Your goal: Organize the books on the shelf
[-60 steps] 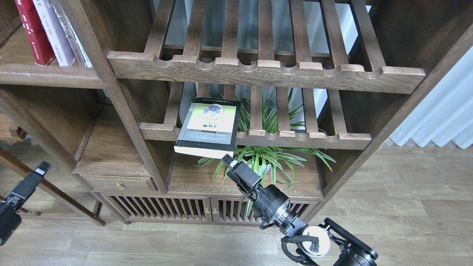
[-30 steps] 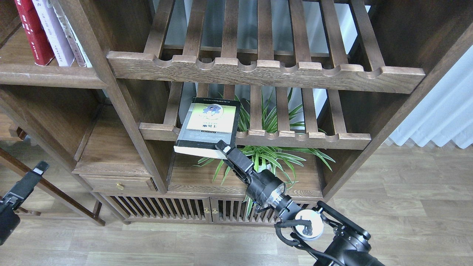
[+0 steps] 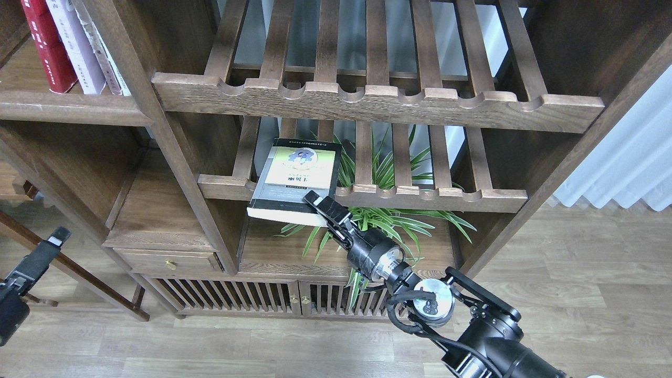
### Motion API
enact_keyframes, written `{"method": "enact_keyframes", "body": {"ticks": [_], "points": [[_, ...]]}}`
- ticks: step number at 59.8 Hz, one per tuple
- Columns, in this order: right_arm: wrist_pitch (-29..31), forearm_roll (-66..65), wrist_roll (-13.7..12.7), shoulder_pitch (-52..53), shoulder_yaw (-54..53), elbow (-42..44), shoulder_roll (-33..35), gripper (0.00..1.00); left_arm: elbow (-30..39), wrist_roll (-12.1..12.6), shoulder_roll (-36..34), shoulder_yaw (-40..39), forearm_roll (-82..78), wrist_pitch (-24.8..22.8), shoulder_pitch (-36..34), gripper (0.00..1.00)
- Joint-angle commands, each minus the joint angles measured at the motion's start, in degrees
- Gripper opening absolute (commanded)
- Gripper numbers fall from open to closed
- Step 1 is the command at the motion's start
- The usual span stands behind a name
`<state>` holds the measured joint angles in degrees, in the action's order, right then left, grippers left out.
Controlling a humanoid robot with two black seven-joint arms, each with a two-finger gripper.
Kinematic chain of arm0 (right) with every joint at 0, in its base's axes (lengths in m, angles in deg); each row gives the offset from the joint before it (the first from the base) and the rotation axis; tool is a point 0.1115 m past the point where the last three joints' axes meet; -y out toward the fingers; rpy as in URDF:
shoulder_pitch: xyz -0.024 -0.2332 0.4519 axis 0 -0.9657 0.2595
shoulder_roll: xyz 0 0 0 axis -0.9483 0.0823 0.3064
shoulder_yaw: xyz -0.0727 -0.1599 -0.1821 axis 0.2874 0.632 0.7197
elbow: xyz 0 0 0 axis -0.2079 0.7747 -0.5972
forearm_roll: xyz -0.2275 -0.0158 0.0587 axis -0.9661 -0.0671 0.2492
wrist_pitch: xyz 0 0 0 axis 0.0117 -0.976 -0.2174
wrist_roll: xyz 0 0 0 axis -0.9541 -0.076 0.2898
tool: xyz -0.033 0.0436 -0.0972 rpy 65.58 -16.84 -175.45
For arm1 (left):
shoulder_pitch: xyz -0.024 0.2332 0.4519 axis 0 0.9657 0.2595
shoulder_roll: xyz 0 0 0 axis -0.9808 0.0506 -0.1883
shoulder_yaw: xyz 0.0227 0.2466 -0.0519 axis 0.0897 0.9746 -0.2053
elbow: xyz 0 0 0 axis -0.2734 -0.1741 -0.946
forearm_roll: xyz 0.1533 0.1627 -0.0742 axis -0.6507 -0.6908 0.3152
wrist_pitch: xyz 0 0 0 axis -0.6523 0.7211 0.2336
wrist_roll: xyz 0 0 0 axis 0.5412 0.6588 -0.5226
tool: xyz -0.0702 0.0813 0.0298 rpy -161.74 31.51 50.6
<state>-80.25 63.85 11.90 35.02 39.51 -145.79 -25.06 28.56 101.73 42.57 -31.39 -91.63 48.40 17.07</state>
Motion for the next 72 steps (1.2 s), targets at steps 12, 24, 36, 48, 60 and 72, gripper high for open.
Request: {"method": "enact_keyframes", "body": {"ticks": [12, 24, 36, 48, 60, 72], "points": [[2.04, 0.04, -0.44, -0.17, 1.20, 0.06, 0.00, 0.04, -0.13, 0.24, 0.00, 0.79, 2.34, 0.00, -0.02, 1.00], [4.50, -0.05, -1.41, -1.84, 1.73, -0.99, 0.00, 0.04, -0.13, 0.50, -0.26, 3.07, 8.74, 0.00, 0.07, 1.00], [15.48, -3.48, -9.05, -9.58, 1.90, -2.57, 0.00, 0.04, 0.67, -0.02, -6.50, 21.26, 28.44, 0.00, 0.33, 1.00], [20.73, -5.23, -17.67, -14.85, 2.86, -2.49, 0.00, 0.04, 1.10, -0.29, -9.23, 36.29, 41.36, 0.00, -1.78, 1.00], [20.73, -8.40, -19.16, -17.40, 3.92, -2.49, 0.00, 0.04, 4.62, -3.18, -8.52, 42.18, 43.04, 0.00, -1.96, 1.00], [20.73, -9.02, -19.25, -17.84, 3.92, -2.49, 0.00, 0.04, 7.96, -5.39, -8.35, 47.46, 42.95, 0.00, -2.92, 1.00]]}}
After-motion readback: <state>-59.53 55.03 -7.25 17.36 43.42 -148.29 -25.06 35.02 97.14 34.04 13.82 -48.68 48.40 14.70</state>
